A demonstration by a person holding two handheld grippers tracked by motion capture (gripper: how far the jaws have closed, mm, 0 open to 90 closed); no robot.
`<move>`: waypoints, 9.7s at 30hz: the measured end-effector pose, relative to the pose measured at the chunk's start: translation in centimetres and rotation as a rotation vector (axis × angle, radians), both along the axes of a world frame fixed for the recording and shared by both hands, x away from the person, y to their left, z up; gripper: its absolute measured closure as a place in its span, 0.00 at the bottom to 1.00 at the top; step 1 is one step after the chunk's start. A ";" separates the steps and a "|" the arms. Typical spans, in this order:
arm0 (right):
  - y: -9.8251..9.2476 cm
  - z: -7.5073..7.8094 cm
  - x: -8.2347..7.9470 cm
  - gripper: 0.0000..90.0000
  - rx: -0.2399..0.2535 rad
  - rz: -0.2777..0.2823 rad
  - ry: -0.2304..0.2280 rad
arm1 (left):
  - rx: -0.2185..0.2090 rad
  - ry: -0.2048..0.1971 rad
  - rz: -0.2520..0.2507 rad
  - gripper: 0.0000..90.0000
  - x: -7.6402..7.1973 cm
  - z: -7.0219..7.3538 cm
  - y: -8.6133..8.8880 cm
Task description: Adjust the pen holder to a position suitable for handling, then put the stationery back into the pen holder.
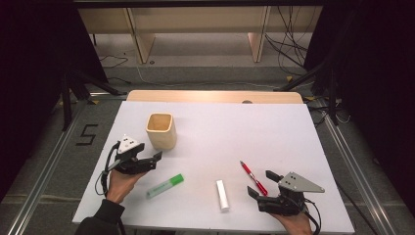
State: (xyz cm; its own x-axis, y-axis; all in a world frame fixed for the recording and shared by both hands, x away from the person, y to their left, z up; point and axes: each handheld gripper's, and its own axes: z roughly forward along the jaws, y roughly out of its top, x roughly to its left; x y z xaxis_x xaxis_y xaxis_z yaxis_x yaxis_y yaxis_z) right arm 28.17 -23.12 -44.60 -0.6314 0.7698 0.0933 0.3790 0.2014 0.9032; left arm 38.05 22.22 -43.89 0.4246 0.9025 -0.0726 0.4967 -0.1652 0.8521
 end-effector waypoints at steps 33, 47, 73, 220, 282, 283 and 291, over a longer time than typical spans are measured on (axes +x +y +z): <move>0.4 -0.2 0.1 0.19 -0.009 0.014 0.008 | 0.011 0.099 0.135 0.99 8.2 -3.5 2.9; 0.5 -0.2 0.1 0.19 -0.014 0.020 0.015 | -0.003 0.128 0.100 0.99 9.3 -4.5 2.4; 0.7 -0.4 0.3 0.19 -0.018 0.022 0.028 | -0.003 0.144 0.060 1.00 9.6 -4.4 -0.1; 0.3 -0.5 0.1 0.19 -0.024 0.029 0.023 | 0.220 0.305 -0.369 0.18 0.0 1.3 -6.2; 1.0 -0.5 -0.1 0.19 -0.052 0.049 0.020 | 0.463 0.510 -0.467 0.58 0.0 -2.3 -8.1; 1.0 -0.5 -0.1 0.19 -0.052 0.049 0.020 | 0.473 0.518 -0.476 0.59 0.1 -2.3 -8.1; 1.0 -0.6 0.0 0.19 -0.054 0.051 0.024 | 0.469 0.534 -0.475 0.67 0.4 -2.4 -8.1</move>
